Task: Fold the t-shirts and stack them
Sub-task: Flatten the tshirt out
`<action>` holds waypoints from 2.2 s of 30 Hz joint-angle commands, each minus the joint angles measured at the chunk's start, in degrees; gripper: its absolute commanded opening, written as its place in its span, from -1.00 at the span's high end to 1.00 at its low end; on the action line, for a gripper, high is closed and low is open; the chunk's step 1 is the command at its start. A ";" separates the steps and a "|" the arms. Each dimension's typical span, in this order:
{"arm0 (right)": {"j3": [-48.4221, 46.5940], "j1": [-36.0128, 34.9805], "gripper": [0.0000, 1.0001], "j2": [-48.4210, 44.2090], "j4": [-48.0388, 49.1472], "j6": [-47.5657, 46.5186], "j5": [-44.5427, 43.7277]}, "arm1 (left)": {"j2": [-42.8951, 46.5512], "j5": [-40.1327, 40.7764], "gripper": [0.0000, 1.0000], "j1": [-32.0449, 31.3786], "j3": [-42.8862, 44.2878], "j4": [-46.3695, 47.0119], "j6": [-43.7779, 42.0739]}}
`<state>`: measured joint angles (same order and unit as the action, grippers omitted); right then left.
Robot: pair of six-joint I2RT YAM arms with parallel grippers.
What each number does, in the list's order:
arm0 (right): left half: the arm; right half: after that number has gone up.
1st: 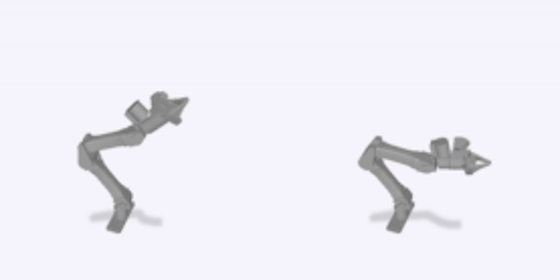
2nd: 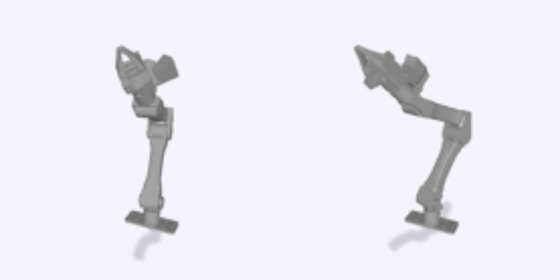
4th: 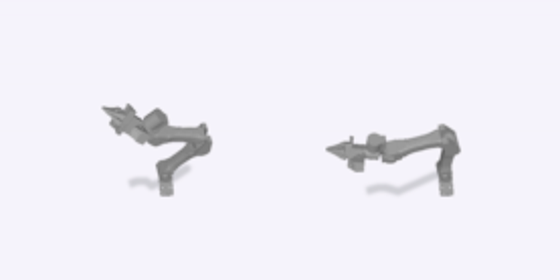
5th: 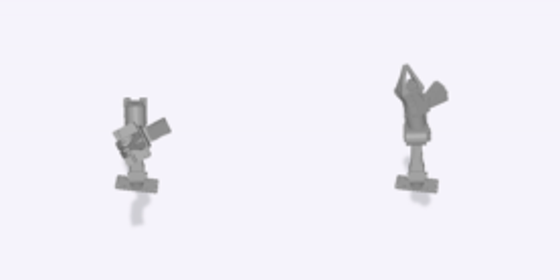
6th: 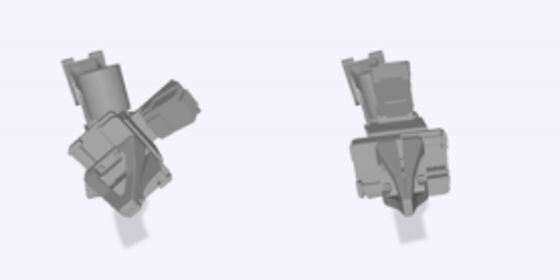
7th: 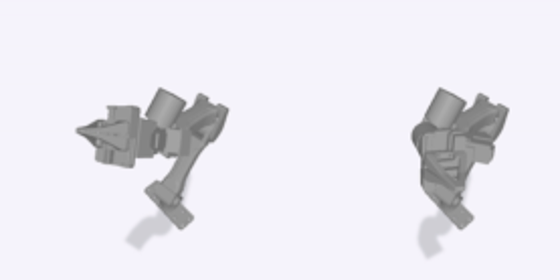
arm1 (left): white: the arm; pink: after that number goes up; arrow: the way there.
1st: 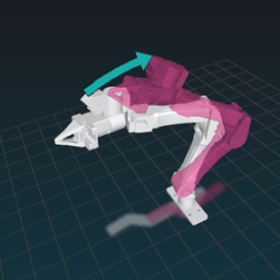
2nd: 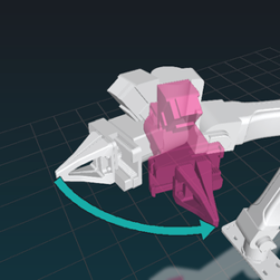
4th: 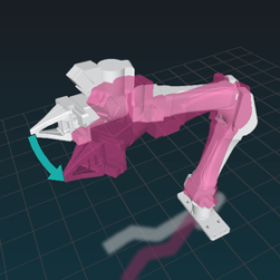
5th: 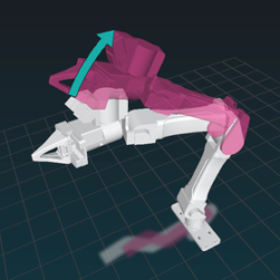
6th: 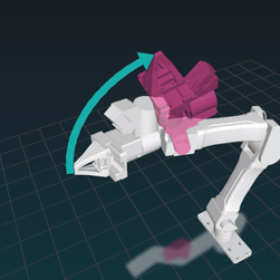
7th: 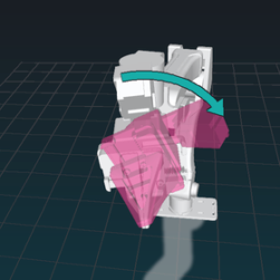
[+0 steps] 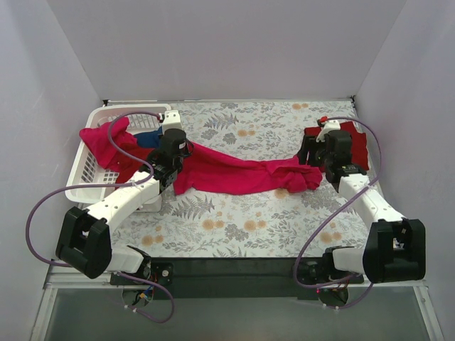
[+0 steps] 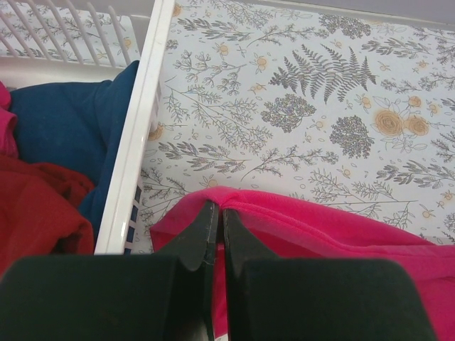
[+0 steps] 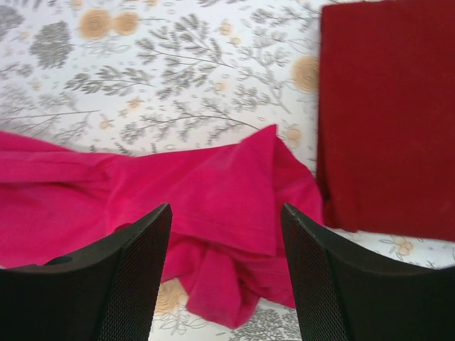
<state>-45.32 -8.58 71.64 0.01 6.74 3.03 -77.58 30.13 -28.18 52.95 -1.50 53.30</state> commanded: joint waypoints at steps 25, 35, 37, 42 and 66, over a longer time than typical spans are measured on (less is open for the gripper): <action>2.43 6.56 0.12 6.50 -1.59 3.19 6.82 | 1.20 -0.69 1.00 0.67 -0.65 -0.17 -0.30; 2.52 6.56 0.83 5.27 -1.59 3.36 7.08 | 1.03 -0.77 1.00 0.76 -0.65 -0.26 -0.30; 2.26 6.56 0.97 4.74 -1.68 2.93 6.55 | 1.03 -0.77 1.00 0.76 -0.57 -0.26 -0.39; 0.59 6.56 0.97 3.16 -1.68 1.78 6.47 | 1.03 -0.17 1.00 0.76 -0.39 0.00 -0.47; -25.07 6.65 0.97 -21.97 -7.92 -5.51 -2.41 | 19.83 -12.01 1.00 2.61 10.68 1.15 -4.87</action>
<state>-65.34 -2.24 52.25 -7.33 3.57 1.91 -62.61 22.96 -25.98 60.58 -1.72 49.71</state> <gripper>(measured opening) 0.015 0.024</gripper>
